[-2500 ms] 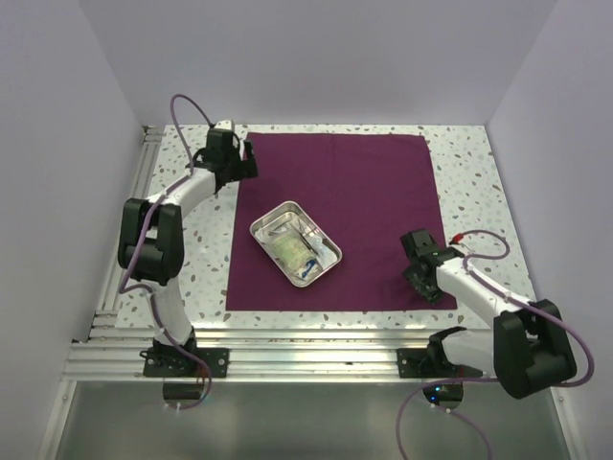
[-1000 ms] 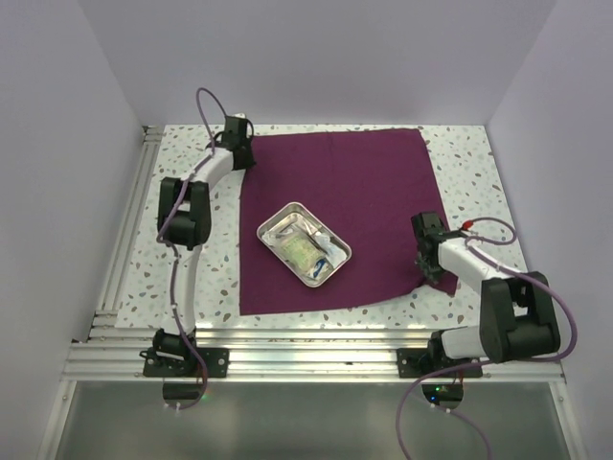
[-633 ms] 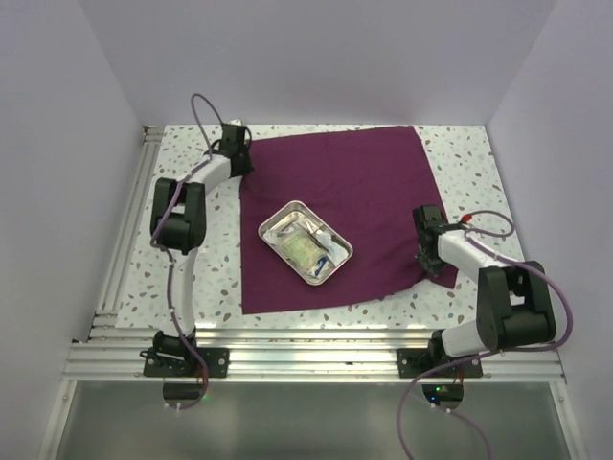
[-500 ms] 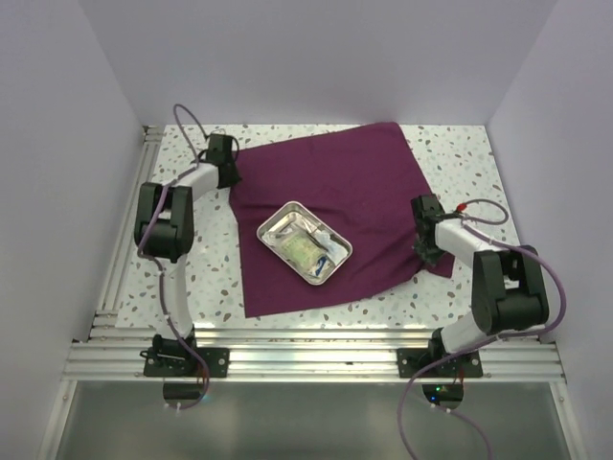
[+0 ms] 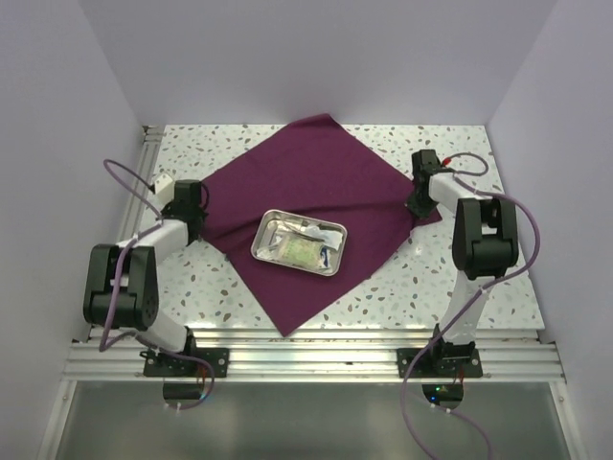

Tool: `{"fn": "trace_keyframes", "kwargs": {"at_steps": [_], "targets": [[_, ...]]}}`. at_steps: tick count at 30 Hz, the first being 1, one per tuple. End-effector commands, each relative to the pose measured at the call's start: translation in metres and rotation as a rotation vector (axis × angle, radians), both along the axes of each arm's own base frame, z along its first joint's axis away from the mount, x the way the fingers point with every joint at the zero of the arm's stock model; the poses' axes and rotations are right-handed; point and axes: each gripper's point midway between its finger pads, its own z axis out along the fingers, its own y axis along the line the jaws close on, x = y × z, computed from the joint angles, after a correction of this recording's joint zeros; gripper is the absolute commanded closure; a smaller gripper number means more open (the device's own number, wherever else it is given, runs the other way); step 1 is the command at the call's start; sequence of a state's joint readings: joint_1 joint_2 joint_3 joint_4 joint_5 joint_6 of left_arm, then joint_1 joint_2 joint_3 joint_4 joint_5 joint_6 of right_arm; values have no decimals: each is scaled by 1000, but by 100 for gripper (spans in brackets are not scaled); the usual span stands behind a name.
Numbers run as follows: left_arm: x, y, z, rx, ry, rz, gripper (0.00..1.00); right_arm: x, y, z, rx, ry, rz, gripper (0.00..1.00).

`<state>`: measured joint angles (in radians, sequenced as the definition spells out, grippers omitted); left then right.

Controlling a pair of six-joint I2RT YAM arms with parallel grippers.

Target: Prepare the surgical pack

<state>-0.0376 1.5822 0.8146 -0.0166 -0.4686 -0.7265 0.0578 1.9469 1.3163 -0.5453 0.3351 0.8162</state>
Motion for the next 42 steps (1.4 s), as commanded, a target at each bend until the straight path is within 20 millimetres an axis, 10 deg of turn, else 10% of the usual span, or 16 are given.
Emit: {"fn": "trace_keyframes", "kwargs": {"at_steps": [1, 5, 12, 19, 23, 25, 28, 33, 42], "targets": [[-11, 8, 33, 24, -175, 134, 100, 20, -20, 1, -56, 24, 40, 100], [-22, 1, 49, 86, -222, 157, 100, 32, -35, 12, -112, 25, 13, 100], [-22, 1, 16, 124, -88, 188, 100, 33, -64, -1, -53, 12, -58, 100], [10, 15, 20, 129, -27, 158, 100, 41, -64, 5, -49, -1, -39, 98], [20, 11, 23, 135, -4, 98, 96, 33, -61, 14, -49, -28, -5, 61], [20, 12, 32, 149, -20, 81, 83, 30, -61, 28, -61, -80, 14, 28], [22, 11, 45, 155, -48, 64, 46, 21, -63, 42, -84, -119, 34, 23], [17, 13, 63, 163, -48, 67, 17, 16, -24, 100, -20, -329, 228, 21], [-13, -49, 75, 28, -116, -183, 16, -69, 108, 103, 181, -459, 643, 37]]}}
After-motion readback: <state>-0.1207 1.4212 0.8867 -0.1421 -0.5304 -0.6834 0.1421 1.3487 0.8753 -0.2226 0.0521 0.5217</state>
